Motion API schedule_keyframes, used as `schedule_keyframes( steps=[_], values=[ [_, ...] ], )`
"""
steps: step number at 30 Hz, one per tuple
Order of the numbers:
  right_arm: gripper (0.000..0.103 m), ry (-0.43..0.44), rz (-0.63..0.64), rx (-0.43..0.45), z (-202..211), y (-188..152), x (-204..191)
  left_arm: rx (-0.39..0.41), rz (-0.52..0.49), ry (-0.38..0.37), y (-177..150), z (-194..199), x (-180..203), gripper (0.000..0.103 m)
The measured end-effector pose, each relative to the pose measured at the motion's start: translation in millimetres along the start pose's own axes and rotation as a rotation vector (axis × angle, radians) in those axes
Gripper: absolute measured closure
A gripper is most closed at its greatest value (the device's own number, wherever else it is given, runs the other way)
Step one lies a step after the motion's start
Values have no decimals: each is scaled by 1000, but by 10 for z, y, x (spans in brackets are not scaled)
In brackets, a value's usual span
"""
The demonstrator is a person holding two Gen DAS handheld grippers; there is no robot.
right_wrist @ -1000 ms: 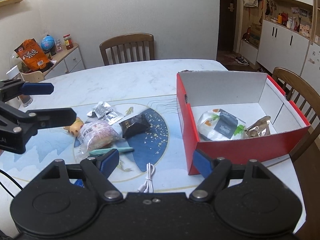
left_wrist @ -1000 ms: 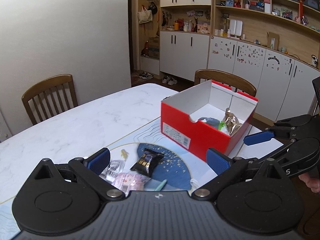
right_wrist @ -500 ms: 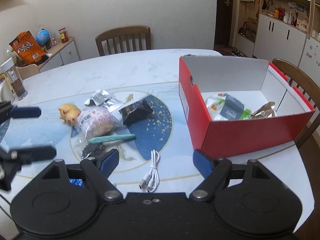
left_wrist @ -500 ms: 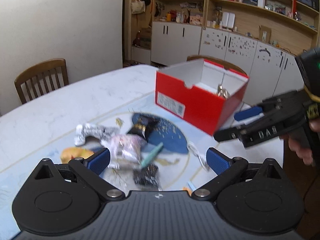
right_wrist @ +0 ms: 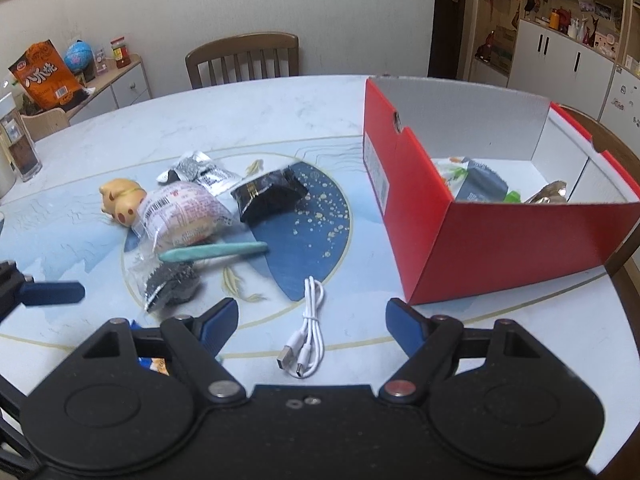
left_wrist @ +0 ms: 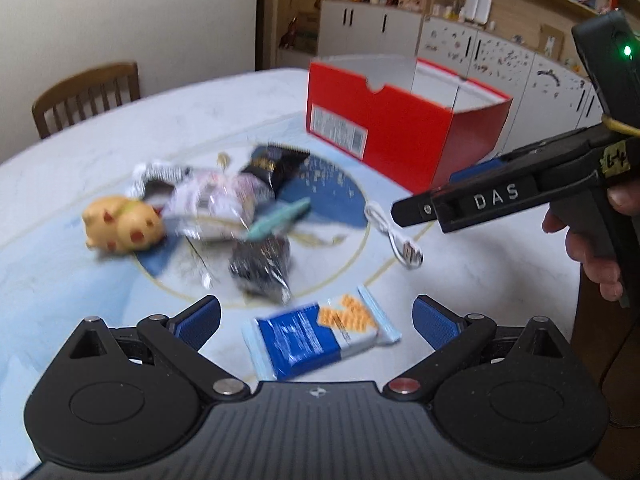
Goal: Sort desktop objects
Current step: 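Close the right tool on the white USB cable while the left tool grasps the blue cracker packet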
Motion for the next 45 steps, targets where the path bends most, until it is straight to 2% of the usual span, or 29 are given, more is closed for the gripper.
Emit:
schedule_keyframes(
  steps=[12,20,30,34,39,41,45],
  values=[
    [25,-22,35,-30,-239,-103,36,-21,62,115,-101,-226,159,1],
    [31,-16,60,-50,-392,-139,16,-20,70,178,-158,-295,209,1],
    [36,-16,72,-58,-487,-142,-16,-34,90,192,-205,-363,207,1],
    [44,-9,58,-51,-516,-104,-23,-30,86,192,-181,-387,213,2],
    [49,-7,61,-36,-519,-111,-17,-24,82,194,-182,-380,218,5],
    [57,-5,61,-33,-520,-103,-20,-20,77,193,-176,-375,220,9],
    [67,-5,61,-28,-525,-86,-32,-16,68,187,-168,-367,229,15]
  ],
)
Point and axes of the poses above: each gripper's, at about its wrist camera, not at the fingertips, and z roughly against the way its jaws point, x to its right, y to its top, the point moved 4 cm from there along -z, roughly the way its jaws point, and after that the axes turned 5 degrees about -z, right-handed, at the moved point
